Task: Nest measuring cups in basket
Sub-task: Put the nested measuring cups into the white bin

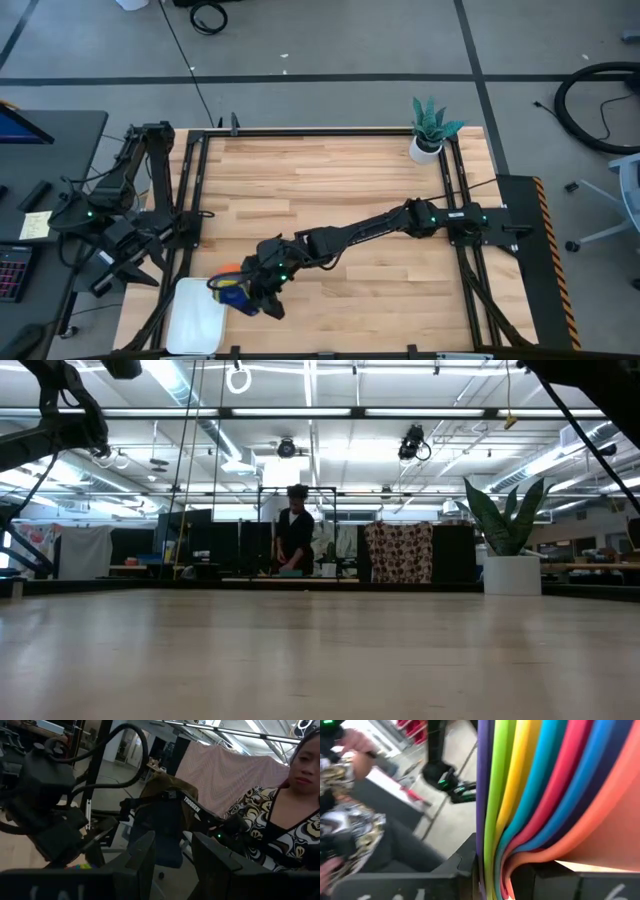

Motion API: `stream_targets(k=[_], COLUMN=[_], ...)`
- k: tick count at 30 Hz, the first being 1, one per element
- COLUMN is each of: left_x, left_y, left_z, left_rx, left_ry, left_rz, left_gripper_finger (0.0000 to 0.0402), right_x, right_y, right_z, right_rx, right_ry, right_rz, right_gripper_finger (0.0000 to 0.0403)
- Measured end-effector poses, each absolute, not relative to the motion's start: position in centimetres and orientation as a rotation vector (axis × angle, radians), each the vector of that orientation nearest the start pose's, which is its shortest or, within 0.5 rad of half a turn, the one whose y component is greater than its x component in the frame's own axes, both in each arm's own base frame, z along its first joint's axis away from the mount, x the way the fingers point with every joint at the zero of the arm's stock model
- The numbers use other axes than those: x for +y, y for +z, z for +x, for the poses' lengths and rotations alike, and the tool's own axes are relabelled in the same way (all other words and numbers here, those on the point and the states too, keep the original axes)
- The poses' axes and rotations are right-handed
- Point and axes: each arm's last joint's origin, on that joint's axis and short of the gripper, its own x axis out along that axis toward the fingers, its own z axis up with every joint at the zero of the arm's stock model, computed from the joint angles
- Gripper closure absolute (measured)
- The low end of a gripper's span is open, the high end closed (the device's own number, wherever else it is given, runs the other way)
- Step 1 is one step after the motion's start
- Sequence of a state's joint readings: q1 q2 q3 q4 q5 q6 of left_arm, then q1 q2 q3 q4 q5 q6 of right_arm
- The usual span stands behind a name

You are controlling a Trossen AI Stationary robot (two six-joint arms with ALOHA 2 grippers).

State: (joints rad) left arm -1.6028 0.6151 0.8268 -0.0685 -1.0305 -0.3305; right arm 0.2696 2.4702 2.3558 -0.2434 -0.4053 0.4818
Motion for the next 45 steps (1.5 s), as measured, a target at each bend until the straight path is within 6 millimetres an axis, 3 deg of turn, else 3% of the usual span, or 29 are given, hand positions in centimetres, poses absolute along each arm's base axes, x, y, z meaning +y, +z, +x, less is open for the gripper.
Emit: stream_targets(k=[14, 25, 41, 45], left_x=[-11.5, -11.5, -11.5, -11.6], left_y=[37.8, 37.8, 37.8, 37.7], left_z=[2.1, 2.1, 2.1, 2.3], left_rx=[0.068, 0.07, 0.071, 0.089], left_ry=[-0.608, -0.608, -0.608, -0.574], left_rz=[-0.48, -0.481, -0.483, -0.55], left_gripper_finger=[0.0269, 0.0269, 0.0269, 0.0269], right_x=[15.7, 14.1, 14.1, 14.1], right_y=[26.3, 26.3, 26.7, 26.7], right_z=[53.6, 54.1, 54.3, 54.3], right_rx=[0.673, 0.672, 0.616, 0.609], right_ry=[0.85, 0.795, 0.815, 0.819], right_rz=[0.58, 0.608, 0.583, 0.573], right_gripper_finger=[0.0326, 0.0326, 0.0326, 0.0326])
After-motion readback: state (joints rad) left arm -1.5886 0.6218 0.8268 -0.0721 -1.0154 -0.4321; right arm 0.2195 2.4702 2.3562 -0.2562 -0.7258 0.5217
